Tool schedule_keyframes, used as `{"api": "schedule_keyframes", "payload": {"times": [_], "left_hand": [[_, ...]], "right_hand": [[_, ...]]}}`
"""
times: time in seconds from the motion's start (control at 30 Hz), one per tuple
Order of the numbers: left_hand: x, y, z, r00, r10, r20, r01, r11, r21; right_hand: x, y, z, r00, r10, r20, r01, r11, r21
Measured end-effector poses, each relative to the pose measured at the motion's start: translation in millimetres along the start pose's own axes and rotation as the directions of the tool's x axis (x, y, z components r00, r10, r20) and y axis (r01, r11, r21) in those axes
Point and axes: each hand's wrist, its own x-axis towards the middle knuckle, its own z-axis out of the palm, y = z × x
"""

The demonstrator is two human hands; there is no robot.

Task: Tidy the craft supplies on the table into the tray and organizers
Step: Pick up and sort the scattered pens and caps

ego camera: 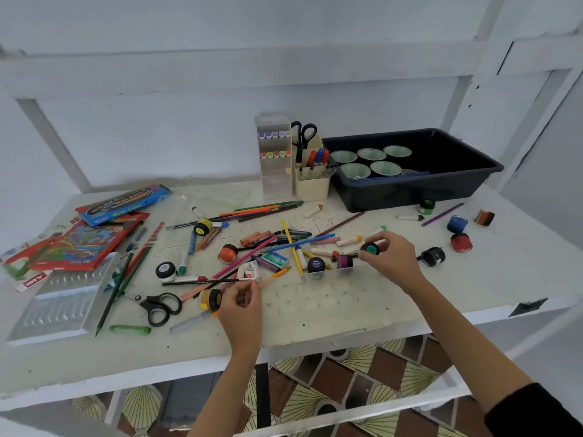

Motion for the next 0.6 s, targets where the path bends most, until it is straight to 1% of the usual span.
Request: {"api": "schedule_keyframes", "payload": {"times": [0.07,0.17,0.23,0.3,0.43,0.5,0.6], "left_hand": [[-0.1,-0.1,0.1,1.0,0.003,-0.001,-0.003,1.0,-0.001],[0.1,-1.4,0.3,1.0,0.003,-0.002,-0.003,1.0,0.003],[0.1,-1.4,0.7,1.0,0.004,-0.003,-0.004,1.0,0.007],[0.0,-1.3,1.0,1.0,0.008,-0.005,-0.008,1.0,0.01],[-0.6,-1.7,0.4,1.0,0.028,-0.004,-0.028,1.0,0.009],[-0.9,-1.3,0.2,0.999,0.041,-0.005,-0.041,0.999,0.01],[-0.5,-1.6,0.3,0.998,0.056,-0.008,-0.056,0.998,0.013]], "right_hand": [[-7.3,-4.3,-4.8,0.997,-0.082,0.003,0.082,0.997,0.01],[-20.0,-4.8,-9.0,0.98,-0.152,0.131,0.155,0.988,-0.012],[-25.2,-0.6,-9.5,0.96,-0.182,0.214,0.2,0.978,-0.065],[-27.1,5.3,-7.2,0.941,-0.218,0.26,0.266,0.949,-0.168],[-25.3,12.9,0.5,0.924,-0.272,0.271,0.355,0.872,-0.337],[-24.3,14.1,2.9,0.923,-0.269,0.276,0.365,0.838,-0.406],[-23.7,15.7,6.7,0.928,-0.255,0.271,0.358,0.814,-0.458]]}}
